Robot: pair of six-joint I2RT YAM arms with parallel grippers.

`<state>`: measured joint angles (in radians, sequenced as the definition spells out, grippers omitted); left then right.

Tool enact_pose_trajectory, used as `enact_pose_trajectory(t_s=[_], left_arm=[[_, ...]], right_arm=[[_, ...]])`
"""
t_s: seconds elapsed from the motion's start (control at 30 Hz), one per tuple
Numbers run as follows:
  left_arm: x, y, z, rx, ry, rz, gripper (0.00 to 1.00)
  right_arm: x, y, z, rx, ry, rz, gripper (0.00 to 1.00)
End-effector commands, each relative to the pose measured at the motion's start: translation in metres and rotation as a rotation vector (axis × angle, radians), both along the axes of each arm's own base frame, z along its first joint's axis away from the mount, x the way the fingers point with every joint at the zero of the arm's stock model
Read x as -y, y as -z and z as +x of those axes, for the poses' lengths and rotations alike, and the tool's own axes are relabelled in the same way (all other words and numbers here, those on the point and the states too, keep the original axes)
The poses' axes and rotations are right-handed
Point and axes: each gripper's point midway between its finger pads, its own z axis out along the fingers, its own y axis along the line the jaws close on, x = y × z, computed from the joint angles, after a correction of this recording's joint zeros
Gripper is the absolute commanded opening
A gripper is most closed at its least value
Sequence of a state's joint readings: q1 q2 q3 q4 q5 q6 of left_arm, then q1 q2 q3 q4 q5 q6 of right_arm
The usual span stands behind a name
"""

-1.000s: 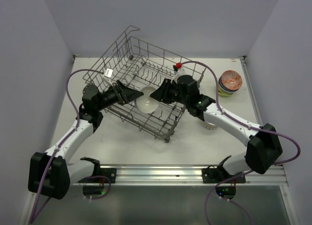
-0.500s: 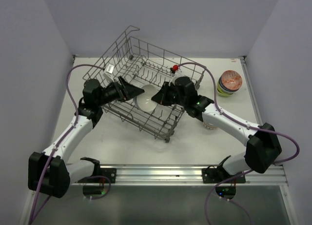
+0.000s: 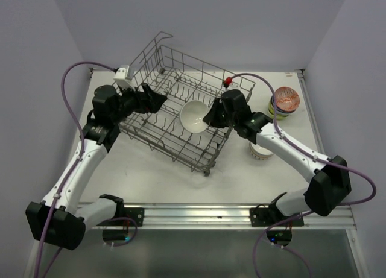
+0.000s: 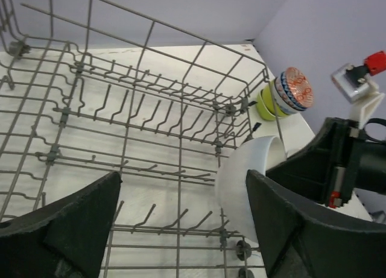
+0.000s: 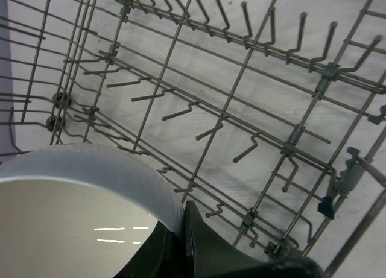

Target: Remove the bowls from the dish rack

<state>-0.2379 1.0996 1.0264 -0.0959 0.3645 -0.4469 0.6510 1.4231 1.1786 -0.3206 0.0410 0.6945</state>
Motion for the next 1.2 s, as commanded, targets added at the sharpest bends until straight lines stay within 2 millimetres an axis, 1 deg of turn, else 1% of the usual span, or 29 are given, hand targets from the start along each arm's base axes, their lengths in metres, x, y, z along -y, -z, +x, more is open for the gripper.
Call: enact_pose_trajectory(t_s=[0.0, 0.03, 0.07, 0.1, 0.17, 0.2, 0.23, 0.27, 0.3, 0.33, 0.37, 0.4, 0.43, 0.47, 0.5, 0.53, 0.57, 0.6, 0.63, 0.67, 0.73, 0.77, 0.83, 0.87, 0.9, 0.97, 1.03, 1.17], left_arm=[[-0.029, 0.008, 0.005, 0.045, -0.135, 0.127, 0.75], [-0.034, 0.01, 0.005, 0.056, -0.152, 0.144, 0.56], [-0.044, 0.018, 0.003, 0.048, -0.208, 0.163, 0.34], [-0.05, 0.021, 0.003, 0.052, -0.238, 0.168, 0.01], [-0.058, 0.025, 0.0, 0.069, -0.275, 0.183, 0.0], [-0.06, 0.034, -0.001, 0.061, -0.282, 0.2, 0.0], [-0.062, 0.039, -0.002, 0.058, -0.29, 0.209, 0.0], [-0.06, 0.039, -0.004, 0.066, -0.286, 0.213, 0.0], [-0.059, 0.039, -0.004, 0.068, -0.279, 0.216, 0.0], [-0.063, 0.042, -0.004, 0.057, -0.291, 0.237, 0.02], [-0.062, 0.041, -0.005, 0.058, -0.291, 0.244, 0.12], [-0.066, 0.043, -0.005, 0.054, -0.315, 0.258, 0.26], [-0.072, 0.044, -0.005, 0.049, -0.35, 0.269, 0.3], [-0.073, 0.043, -0.006, 0.051, -0.359, 0.271, 0.41], [-0.075, 0.043, -0.008, 0.05, -0.369, 0.277, 0.46], [-0.078, 0.043, -0.009, 0.052, -0.388, 0.284, 0.49], [-0.08, 0.043, -0.009, 0.053, -0.396, 0.289, 0.54], [-0.082, 0.042, -0.01, 0.056, -0.404, 0.298, 0.57], [-0.083, 0.041, -0.01, 0.059, -0.414, 0.302, 0.61], [-0.084, 0.041, -0.011, 0.062, -0.419, 0.302, 0.66], [-0.085, 0.041, -0.011, 0.06, -0.43, 0.31, 0.69], [-0.086, 0.042, -0.012, 0.059, -0.432, 0.315, 0.7], [-0.085, 0.042, -0.012, 0.062, -0.435, 0.325, 0.71], [-0.085, 0.041, -0.013, 0.064, -0.433, 0.325, 0.72], [-0.085, 0.041, -0.013, 0.066, -0.437, 0.331, 0.72], [-0.085, 0.039, -0.015, 0.073, -0.441, 0.333, 0.75], [-0.086, 0.039, -0.016, 0.073, -0.45, 0.336, 0.75], [-0.084, 0.04, -0.016, 0.075, -0.444, 0.342, 0.76]], right_arm=[[0.033, -0.068, 0.016, 0.148, 0.091, 0.05, 0.0], [0.041, -0.072, 0.017, 0.152, 0.102, 0.05, 0.0], [0.051, -0.079, 0.013, 0.162, 0.109, 0.046, 0.0], [0.068, -0.084, 0.017, 0.169, 0.145, 0.044, 0.0], [0.09, -0.089, 0.016, 0.181, 0.176, 0.01, 0.0], [0.111, -0.098, 0.016, 0.204, 0.227, -0.009, 0.0], [0.122, -0.1, 0.014, 0.206, 0.248, -0.035, 0.0], [0.135, -0.098, 0.008, 0.197, 0.259, -0.093, 0.0], [0.151, -0.101, 0.004, 0.204, 0.294, -0.121, 0.0], [0.168, -0.1, 0.002, 0.204, 0.348, -0.169, 0.0], [0.182, -0.088, -0.006, 0.163, 0.367, -0.228, 0.0], [0.201, -0.085, -0.01, 0.144, 0.422, -0.254, 0.0], [0.215, -0.079, -0.014, 0.123, 0.465, -0.279, 0.0], [0.236, -0.063, -0.021, 0.068, 0.513, -0.312, 0.0], [0.245, -0.057, -0.025, 0.051, 0.531, -0.323, 0.0], [0.251, -0.044, -0.03, 0.019, 0.538, -0.331, 0.0], [0.264, -0.036, -0.034, -0.01, 0.565, -0.338, 0.0], [0.269, -0.029, -0.035, -0.031, 0.577, -0.338, 0.0], [0.272, -0.014, -0.038, -0.072, 0.577, -0.347, 0.0], [0.276, -0.008, -0.037, -0.09, 0.58, -0.33, 0.0], [0.276, 0.004, -0.036, -0.122, 0.568, -0.308, 0.0], [0.274, 0.013, -0.033, -0.144, 0.555, -0.29, 0.0], [0.27, 0.021, -0.032, -0.162, 0.537, -0.283, 0.0], [0.279, 0.027, -0.031, -0.184, 0.56, -0.284, 0.0], [0.279, 0.029, -0.03, -0.187, 0.555, -0.285, 0.0], [0.282, 0.039, -0.031, -0.211, 0.552, -0.301, 0.0], [0.28, 0.048, -0.033, -0.232, 0.536, -0.297, 0.0], [0.281, 0.059, -0.035, -0.263, 0.529, -0.305, 0.0]])
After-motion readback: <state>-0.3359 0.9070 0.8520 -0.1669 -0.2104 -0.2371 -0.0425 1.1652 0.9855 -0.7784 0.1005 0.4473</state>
